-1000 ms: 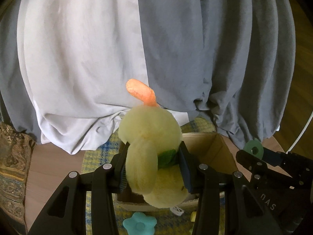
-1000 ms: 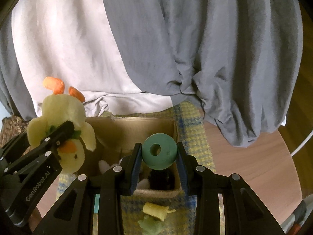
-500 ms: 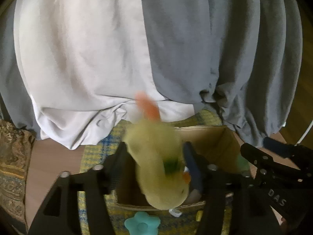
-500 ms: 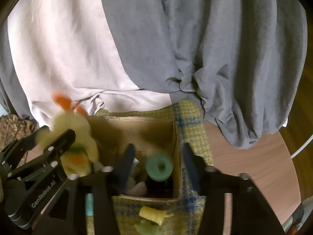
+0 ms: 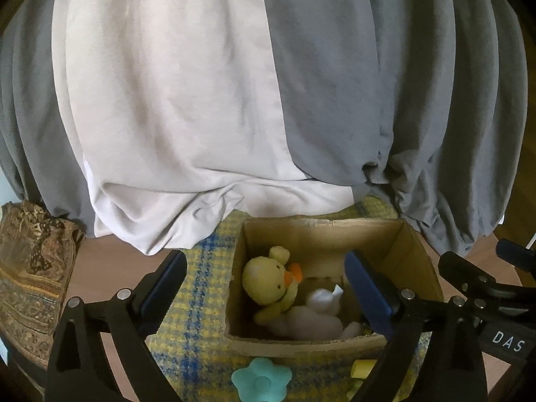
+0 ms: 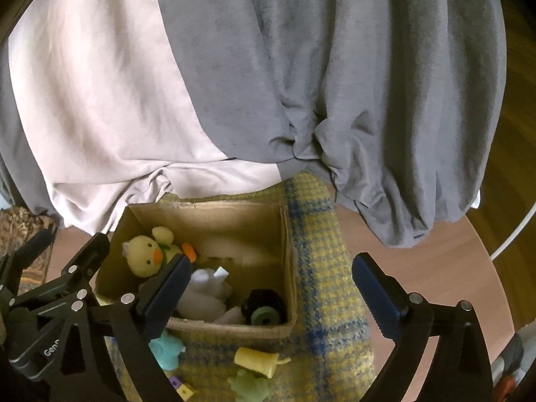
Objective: Organize objects
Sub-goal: 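Withdraw both grippers from the box toward the remaining toys, then grasp the block cube with left gripper while right gripper grasps green frog, then carry block cube with left gripper while right gripper carries green frog over box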
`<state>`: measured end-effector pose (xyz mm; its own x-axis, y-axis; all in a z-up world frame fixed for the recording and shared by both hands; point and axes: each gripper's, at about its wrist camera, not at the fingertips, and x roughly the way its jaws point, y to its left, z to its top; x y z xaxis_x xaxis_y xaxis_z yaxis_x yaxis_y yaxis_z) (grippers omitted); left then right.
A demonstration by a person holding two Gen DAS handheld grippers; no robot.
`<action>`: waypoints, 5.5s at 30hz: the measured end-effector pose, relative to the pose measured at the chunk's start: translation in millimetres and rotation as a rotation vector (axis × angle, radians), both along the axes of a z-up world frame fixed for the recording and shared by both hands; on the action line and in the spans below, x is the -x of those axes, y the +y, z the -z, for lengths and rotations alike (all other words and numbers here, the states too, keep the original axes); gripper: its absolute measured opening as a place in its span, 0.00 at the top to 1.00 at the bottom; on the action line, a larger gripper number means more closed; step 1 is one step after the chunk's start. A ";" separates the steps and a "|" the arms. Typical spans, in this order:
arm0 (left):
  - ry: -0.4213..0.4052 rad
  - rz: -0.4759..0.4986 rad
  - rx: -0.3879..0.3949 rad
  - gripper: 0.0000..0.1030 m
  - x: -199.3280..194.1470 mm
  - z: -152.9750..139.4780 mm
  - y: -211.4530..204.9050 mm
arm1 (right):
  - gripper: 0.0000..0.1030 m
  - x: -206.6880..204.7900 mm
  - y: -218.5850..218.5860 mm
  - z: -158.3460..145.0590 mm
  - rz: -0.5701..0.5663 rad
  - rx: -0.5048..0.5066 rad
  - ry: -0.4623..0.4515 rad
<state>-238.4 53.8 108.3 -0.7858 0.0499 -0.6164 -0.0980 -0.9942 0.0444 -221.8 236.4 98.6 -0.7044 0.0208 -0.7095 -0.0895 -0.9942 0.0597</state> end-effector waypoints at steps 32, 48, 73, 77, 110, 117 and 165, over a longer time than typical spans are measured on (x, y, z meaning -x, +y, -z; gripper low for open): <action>0.033 -0.017 0.049 0.02 -82.0 31.1 -1.3 | 0.05 -76.4 3.6 36.8 0.028 0.017 0.001; -0.029 -0.035 0.053 0.02 -101.4 76.6 -17.6 | 0.05 -96.3 -7.8 75.3 0.020 0.013 -0.049; -0.180 0.005 0.066 0.02 -116.0 168.5 -26.9 | 0.05 -103.0 -23.7 147.6 -0.038 -0.006 -0.157; -0.201 0.022 0.061 0.02 -119.2 178.8 -24.1 | 0.05 -103.3 -26.6 150.6 -0.046 -0.028 -0.159; -0.278 0.138 0.062 0.49 -115.8 207.9 6.2 | 0.50 -78.6 -43.9 195.7 -0.141 -0.013 -0.226; -0.271 0.135 0.069 0.49 -121.2 206.0 3.1 | 0.50 -84.6 -36.2 194.7 -0.117 0.003 -0.217; -0.087 0.124 0.008 0.49 -111.4 97.9 8.5 | 0.50 -111.7 -19.7 83.0 -0.088 -0.001 -0.021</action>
<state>-126.9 62.3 10.5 -0.7179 0.1376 -0.6824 -0.2235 -0.9739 0.0389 -110.1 216.7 15.6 -0.6886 -0.0398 -0.7240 -0.0025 -0.9984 0.0573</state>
